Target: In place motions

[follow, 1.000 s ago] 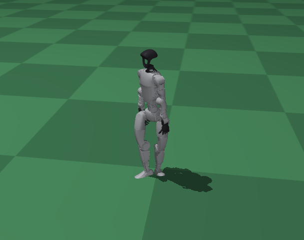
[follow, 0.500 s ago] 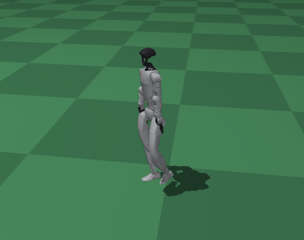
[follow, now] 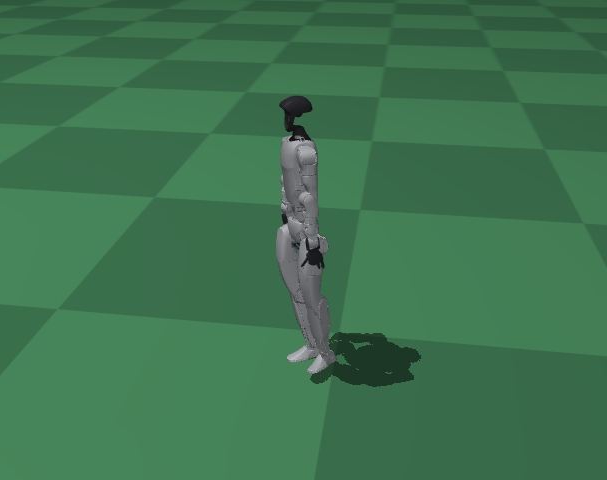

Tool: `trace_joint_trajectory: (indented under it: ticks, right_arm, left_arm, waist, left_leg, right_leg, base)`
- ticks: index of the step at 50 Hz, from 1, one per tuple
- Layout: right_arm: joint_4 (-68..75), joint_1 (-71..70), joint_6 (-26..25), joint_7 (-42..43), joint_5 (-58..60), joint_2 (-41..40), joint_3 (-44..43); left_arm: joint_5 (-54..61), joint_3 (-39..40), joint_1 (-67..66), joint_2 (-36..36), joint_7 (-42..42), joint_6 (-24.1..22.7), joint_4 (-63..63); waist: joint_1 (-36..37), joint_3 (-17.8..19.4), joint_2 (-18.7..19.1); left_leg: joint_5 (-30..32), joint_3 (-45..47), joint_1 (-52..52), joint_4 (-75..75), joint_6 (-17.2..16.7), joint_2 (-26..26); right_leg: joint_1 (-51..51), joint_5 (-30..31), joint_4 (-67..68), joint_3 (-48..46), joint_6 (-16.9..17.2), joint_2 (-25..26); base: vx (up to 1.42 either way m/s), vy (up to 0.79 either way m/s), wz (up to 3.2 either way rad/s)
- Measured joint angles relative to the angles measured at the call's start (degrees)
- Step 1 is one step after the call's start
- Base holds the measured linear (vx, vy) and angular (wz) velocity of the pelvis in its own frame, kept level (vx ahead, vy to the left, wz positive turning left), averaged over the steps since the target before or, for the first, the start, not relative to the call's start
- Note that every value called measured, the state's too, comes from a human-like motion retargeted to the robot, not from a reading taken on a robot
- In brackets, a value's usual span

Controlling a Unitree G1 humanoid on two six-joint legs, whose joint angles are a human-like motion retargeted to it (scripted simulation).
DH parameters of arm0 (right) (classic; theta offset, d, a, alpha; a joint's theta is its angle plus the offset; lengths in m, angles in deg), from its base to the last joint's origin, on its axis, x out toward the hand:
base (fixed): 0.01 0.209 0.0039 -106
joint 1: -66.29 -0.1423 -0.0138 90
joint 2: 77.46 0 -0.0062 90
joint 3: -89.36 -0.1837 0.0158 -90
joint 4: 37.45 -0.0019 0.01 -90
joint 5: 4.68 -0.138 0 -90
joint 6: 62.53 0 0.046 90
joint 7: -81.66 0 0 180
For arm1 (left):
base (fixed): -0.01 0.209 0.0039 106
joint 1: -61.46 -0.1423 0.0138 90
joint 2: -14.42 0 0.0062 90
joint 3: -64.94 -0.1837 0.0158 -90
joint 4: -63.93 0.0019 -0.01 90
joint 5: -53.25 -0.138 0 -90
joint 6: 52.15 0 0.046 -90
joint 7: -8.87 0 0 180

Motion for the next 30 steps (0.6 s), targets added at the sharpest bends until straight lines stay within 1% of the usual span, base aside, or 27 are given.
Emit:
trace_joint_trajectory:
  ticks: [4,5,7,8,12,15,18,21,22,23,25,28,30]
  right_arm:
    - [-1.87,0.0,0.03,-0.22,0.1,-0.43,0.01]
    - [-2.22,0.11,-0.18,0.12,0.24,-0.62,0.25]
    - [-3.31,0.0,-0.59,1.23,0.83,-0.83,1.44]
    - [-4.03,-0.05,-0.73,1.72,1.08,-0.84,1.4]
    - [-5.4,-0.44,0.02,1.84,1.2,-0.94,2.49]
    - [-5.5,-0.56,0.38,0.93,-1.18,-0.98,2.68]
    - [-5.34,-0.28,0.88,0.71,-4.02,-0.94,3.17]
    - [-4.7,-0.1,1.8,0.96,-4.93,-0.51,3.91]
    - [-4.31,0.02,1.95,0.99,-4.63,-0.36,3.87]
    - [-3.89,0.15,1.91,0.88,-3.97,-0.2,3.44]
    - [-3.09,0.68,1.45,0.06,-1.87,0.4,3.92]
    - [-2.3,1.14,1.75,-0.63,1.45,1.21,5.15]
    - [-2.11,1.71,1.75,0.01,3.79,1.48,5.14]
  left_arm:
    - [-0.69,-0.12,-0.19,-0.61,0.27,0.28,-0.07]
    - [-0.73,-0.06,-0.5,-0.79,0.17,0.26,-0.07]
    - [-0.69,0.67,-0.93,-0.98,0.2,0.25,-0.28]
    - [-0.8,0.52,-0.84,-0.98,0.37,0.23,-0.44]
    - [-1.71,0.87,-1.29,-1.32,0.93,-0.03,-1.22]
    - [-2.42,0.35,-1.37,-1.57,0.49,-0.35,-1.92]
    - [-3.23,-0.19,-1.08,-1.9,-0.19,-0.73,-2.54]
    - [-3.78,-0.1,-0.42,-2.12,-1.05,-0.84,-3.14]
    - [-3.84,-0.09,-0.06,-2.16,-1.38,-0.82,-3.18]
    - [-3.76,-0.25,0.53,-2.18,-1.72,-0.7,-3.06]
    - [-3.08,0.52,1.69,-2.17,-1.92,-0.28,-2.88]
    - [-1.71,1.72,3.12,-2.55,-0.49,0.16,-2.93]
    - [-0.77,2.56,3.91,-2.79,0.44,0.5,-3.07]
  waist:
    - [-4.32,-0.31,0.36]
    - [-4.1,-0.23,0.29]
    - [-0.33,-0.05,0.13]
    - [0.02,0.16,0.28]
    - [0.92,0.67,0.76]
    - [1.39,1.89,0.79]
    - [5.98,4.47,0.02]
    - [12.07,6.53,-0.8]
    - [12.62,6.88,-1.0]
    - [10.53,6.94,-1.05]
    - [12.16,7.41,-1.79]
    - [16.99,9.43,-3.29]
    - [20.14,10.65,-3.77]
  left_leg:
    - [0.71,-4.54,-1.37,0.02,0.0,-0.67]
    - [0.53,-4.37,-1.22,0.19,0.0,-0.6]
    - [0.21,-0.42,-0.48,-0.3,0.0,-0.21]
    - [0.44,-0.5,-0.41,-0.76,0.0,-0.3]
    - [0.65,-1.89,-2.05,0.09,0.0,-0.19]
    - [0.85,-5.03,-4.78,2.91,0.0,-0.12]
    - [1.42,-6.02,-6.86,5.81,0.0,0.07]
    - [2.87,-5.6,-8.73,7.08,0.0,0.08]
    - [3.52,-7.19,-9.93,7.3,0.0,-0.69]
    - [4.41,-11.75,-11.92,7.5,0.0,-2.55]
    - [3.55,-15.53,-14.54,7.4,0.0,-5.3]
    - [-0.7,-13.03,-15.3,6.08,0.0,-6.73]
    - [-4.76,-10.08,-15.0,4.31,0.0,-7.33]
  right_leg:
    - [-0.85,0.46,-0.27,-4.75,0.05,-0.36]
    - [-0.77,0.46,-0.16,-4.61,0.08,-0.28]
    - [-0.4,-0.14,0.27,-0.59,0.62,-0.12]
    - [-0.74,-0.08,0.43,-0.74,0.61,-0.12]
    - [-1.46,-1.05,1.35,-3.12,0.58,-0.54]
    - [-1.52,-2.51,2.56,-7.61,0.02,-1.27]
    - [-1.12,-4.58,5.01,-7.58,-0.45,-1.88]
    - [-0.96,-6.5,7.15,-7.87,0.52,-3.71]
    - [-0.9,-6.92,7.34,-10.26,0.9,-4.51]
    - [-0.82,-7.0,6.88,-15.93,1.02,-5.3]
    - [-0.62,-7.87,6.94,-22.54,2.22,-7.43]
    - [0.78,-8.98,7.16,-29.12,3.6,-9.84]
    - [2.46,-9.42,7.21,-35.34,5.1,-11.57]
  base:
    - [-0.03,0.03,0.87]
    - [-0.07,0.08,-0.73]
    - [-0.09,0.1,-1.3]
    - [-0.09,0.08,-0.47]
    - [-0.14,0.1,0.22]
    - [-0.25,0.14,0.77]
    - [-0.39,0.17,0.45]
    - [-0.48,0.14,0.82]
    - [-0.47,0.06,3.31]
    - [-0.58,0.03,4.3]
    - [-0.66,-0.01,4.09]
    - [-0.62,-0.11,2.87]
    - [-0.6,-0.13,3.03]
